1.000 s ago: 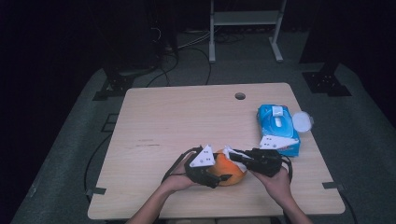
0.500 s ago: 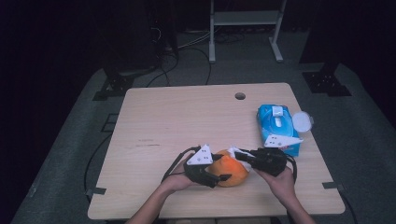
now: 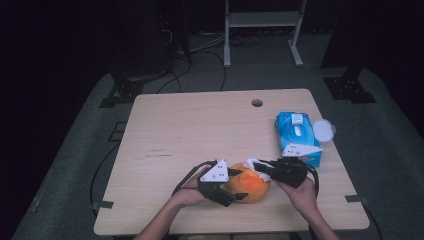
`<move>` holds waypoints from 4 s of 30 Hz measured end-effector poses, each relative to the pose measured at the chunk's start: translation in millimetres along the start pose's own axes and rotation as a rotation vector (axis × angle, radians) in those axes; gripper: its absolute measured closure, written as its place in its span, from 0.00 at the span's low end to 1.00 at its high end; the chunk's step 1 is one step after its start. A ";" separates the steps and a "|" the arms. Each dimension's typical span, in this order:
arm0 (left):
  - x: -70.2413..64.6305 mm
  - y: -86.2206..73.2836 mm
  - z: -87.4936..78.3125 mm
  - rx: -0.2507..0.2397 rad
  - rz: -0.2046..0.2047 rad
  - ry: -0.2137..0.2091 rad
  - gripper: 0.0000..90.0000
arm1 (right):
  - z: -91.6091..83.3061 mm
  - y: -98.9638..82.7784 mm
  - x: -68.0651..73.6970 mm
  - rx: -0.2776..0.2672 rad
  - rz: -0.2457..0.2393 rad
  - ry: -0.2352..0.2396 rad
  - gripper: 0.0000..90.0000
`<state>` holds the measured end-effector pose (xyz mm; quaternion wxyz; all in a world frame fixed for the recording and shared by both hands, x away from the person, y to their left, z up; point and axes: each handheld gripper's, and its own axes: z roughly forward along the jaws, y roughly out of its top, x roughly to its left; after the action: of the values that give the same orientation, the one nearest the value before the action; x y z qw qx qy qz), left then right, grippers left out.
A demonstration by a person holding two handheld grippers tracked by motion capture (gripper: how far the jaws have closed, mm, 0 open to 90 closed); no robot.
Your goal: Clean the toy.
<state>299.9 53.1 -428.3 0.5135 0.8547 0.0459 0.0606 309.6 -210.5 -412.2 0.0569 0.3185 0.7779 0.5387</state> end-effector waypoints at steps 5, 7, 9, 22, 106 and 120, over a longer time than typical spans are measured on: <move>-1.5 0.0 -1.1 0.021 0.026 0.000 0.33 | 6.7 3.8 10.9 0.007 -0.044 0.013 0.90; -0.4 0.0 -1.4 0.015 0.022 0.010 0.34 | 6.2 3.4 6.9 0.008 -0.034 0.011 0.90; 0.4 -0.1 -1.0 0.010 0.012 0.018 0.35 | 4.3 2.1 1.5 0.016 -0.022 -0.001 0.90; 8.6 -0.4 -1.2 -0.021 -0.088 0.095 0.36 | -4.6 10.0 16.2 -0.040 -0.030 0.050 0.90; 16.6 -5.9 -5.2 -0.053 -0.185 0.125 0.35 | -11.6 0.0 -16.7 -0.087 0.031 -0.061 0.90; 13.1 -6.6 0.5 -0.062 -0.186 0.123 0.34 | -5.2 7.9 3.2 -0.062 -0.044 -0.040 0.90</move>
<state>312.8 57.6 -433.6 0.5394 0.8251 0.1547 0.0665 308.3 -211.1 -402.3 0.0941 0.3099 0.7664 0.5548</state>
